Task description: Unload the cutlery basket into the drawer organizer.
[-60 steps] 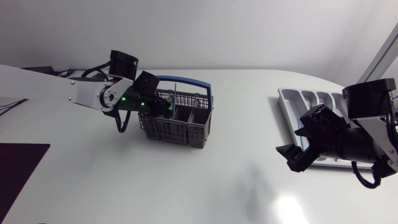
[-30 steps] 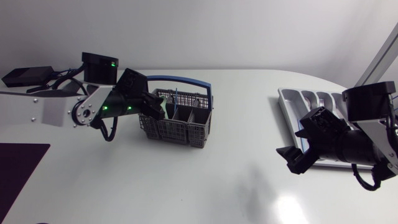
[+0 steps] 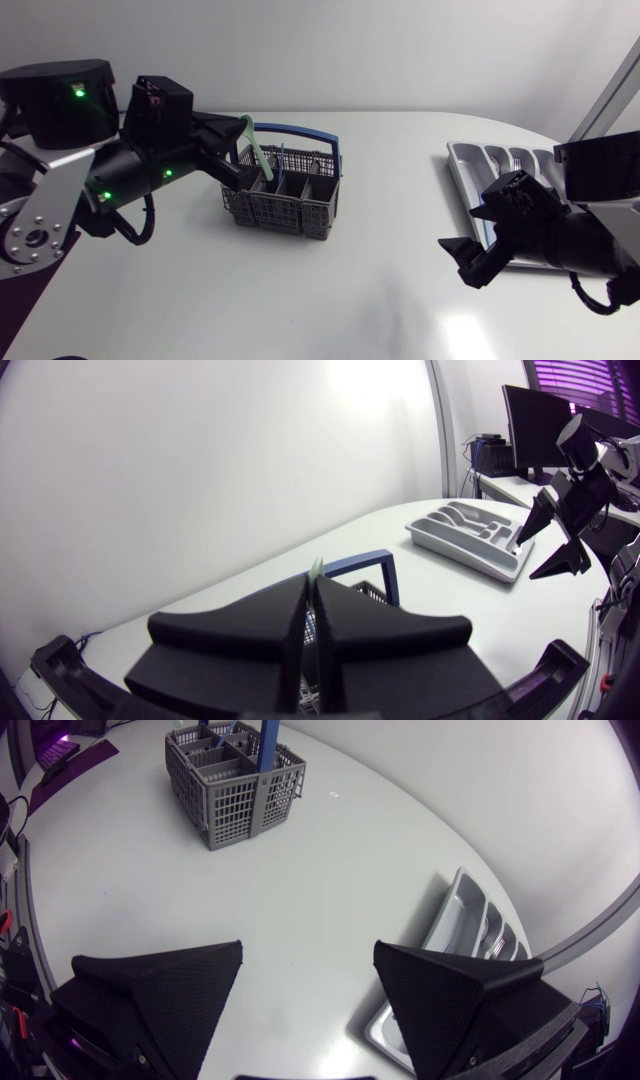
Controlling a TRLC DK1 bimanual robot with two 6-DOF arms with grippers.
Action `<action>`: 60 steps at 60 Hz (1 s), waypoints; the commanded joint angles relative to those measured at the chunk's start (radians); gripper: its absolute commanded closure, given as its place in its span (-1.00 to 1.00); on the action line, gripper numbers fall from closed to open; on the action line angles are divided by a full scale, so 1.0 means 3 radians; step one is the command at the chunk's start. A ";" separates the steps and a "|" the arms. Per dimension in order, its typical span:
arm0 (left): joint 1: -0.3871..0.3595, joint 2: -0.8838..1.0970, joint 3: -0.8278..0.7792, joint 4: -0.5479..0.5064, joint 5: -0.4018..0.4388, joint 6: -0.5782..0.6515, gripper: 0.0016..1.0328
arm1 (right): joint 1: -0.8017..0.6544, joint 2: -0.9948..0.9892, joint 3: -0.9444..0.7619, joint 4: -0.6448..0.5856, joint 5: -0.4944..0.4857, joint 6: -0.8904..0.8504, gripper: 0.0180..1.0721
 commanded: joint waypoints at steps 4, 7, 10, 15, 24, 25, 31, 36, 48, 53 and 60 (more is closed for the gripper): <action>-0.0033 -0.0185 0.0156 -0.0190 -0.0046 -0.0223 0.93 | 0.0152 -0.0119 0.0139 -0.0109 0.0066 0.0185 -0.80; -0.0054 -0.0190 0.0248 -0.0338 -0.0046 -0.0315 0.93 | 0.0229 -0.0160 0.0185 -0.0160 0.0081 0.0226 -0.80; -0.0105 -0.0180 0.0350 -0.0481 -0.0046 -0.0402 0.93 | 0.0300 -0.0191 0.0241 -0.0206 0.0091 0.0282 -0.80; -0.0171 -0.0124 0.0513 -0.0722 -0.0036 -0.0591 0.93 | 0.0413 -0.0227 0.0364 -0.0288 0.0096 0.0374 -0.79; -0.0299 0.0122 0.0856 -0.1141 0.0102 -0.0980 0.93 | 0.0668 -0.0145 0.0578 -0.0339 0.0101 0.0578 -0.79; -0.0299 0.0152 0.0887 -0.1182 0.0133 -0.1026 0.93 | 0.0694 -0.0124 0.0594 -0.0339 0.0101 0.0609 -0.79; -0.0365 0.0336 0.1081 -0.1376 0.0251 -0.1230 0.93 | 0.0878 0.0039 0.0732 -0.0324 0.0101 0.0757 -0.75; -0.0386 0.0464 0.1183 -0.1494 0.0368 -0.1378 0.93 | 0.1016 0.0188 0.0849 -0.0273 0.0101 0.0860 -0.70; -0.0452 0.0689 0.1316 -0.1627 0.0593 -0.1557 0.93 | 0.1195 0.0612 0.1115 -0.0130 0.0060 0.0957 -0.67; -0.0447 0.0771 0.1352 -0.1647 0.0675 -0.1624 0.93 | 0.1262 0.0765 0.1192 -0.0043 0.0040 0.0972 -0.61; -0.0417 0.0899 0.1398 -0.1647 0.0823 -0.1721 0.93 | 0.1374 0.0980 0.1310 0.0049 0.0025 0.0982 -0.61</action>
